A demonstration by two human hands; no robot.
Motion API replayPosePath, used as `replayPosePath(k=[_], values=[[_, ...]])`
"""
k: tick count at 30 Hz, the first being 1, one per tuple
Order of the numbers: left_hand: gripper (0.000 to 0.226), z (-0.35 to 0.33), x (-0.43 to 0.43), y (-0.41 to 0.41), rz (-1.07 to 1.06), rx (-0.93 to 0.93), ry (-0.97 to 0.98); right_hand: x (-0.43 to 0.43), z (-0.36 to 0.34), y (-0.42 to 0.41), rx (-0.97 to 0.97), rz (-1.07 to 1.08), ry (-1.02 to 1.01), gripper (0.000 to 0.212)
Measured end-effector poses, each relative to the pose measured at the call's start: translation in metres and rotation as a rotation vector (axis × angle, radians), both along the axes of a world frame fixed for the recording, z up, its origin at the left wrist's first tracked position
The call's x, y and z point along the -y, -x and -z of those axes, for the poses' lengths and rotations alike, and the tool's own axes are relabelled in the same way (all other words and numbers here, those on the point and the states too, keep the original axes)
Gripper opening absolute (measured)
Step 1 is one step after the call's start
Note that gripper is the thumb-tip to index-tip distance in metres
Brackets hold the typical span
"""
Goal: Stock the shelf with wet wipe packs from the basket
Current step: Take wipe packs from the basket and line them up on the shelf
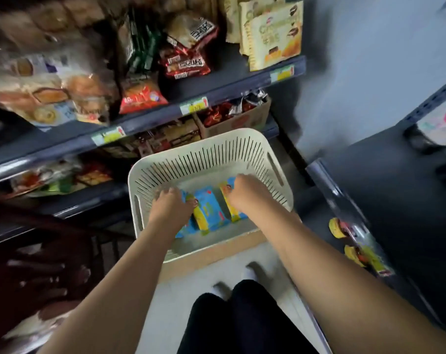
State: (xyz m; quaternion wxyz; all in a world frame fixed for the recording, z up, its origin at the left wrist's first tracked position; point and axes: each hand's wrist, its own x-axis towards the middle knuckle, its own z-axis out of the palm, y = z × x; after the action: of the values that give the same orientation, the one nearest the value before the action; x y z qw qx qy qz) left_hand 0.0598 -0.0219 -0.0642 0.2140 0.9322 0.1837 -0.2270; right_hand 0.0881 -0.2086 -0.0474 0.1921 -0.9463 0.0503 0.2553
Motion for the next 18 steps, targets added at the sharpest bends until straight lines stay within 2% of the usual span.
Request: replayPosePath(k=[3,5,7,9,10,13,15,18], values=[[0.078,0.033,-0.007,-0.012,-0.129,-0.123,-0.043,-0.015,0.039,-0.015,-0.099,-0.074,0.041,0.018],[0.097,0.048,-0.011,-0.019,-0.134,-0.164,-0.087,-0.034,0.057,-0.022,-0.154,-0.135,0.058,0.024],[0.106,0.056,-0.013,-0.025,-0.141,-0.16,-0.12,-0.055,0.07,-0.025,-0.231,-0.207,0.105,0.039],[0.098,0.061,-0.015,-0.03,-0.145,-0.149,-0.151,-0.07,0.08,-0.027,-0.286,-0.266,0.187,0.056],[0.094,0.063,-0.016,-0.033,-0.13,-0.143,-0.164,-0.074,0.083,-0.027,-0.29,-0.271,0.227,0.058],[0.086,0.067,-0.026,-0.039,0.016,-0.183,-0.216,-0.078,0.087,-0.027,-0.224,-0.251,0.277,0.045],[0.071,0.065,-0.033,-0.042,0.136,-0.19,-0.268,-0.079,0.089,-0.026,-0.169,-0.222,0.265,0.038],[0.055,0.056,-0.038,-0.043,0.195,-0.189,-0.341,-0.081,0.085,-0.021,-0.098,-0.156,0.212,0.035]])
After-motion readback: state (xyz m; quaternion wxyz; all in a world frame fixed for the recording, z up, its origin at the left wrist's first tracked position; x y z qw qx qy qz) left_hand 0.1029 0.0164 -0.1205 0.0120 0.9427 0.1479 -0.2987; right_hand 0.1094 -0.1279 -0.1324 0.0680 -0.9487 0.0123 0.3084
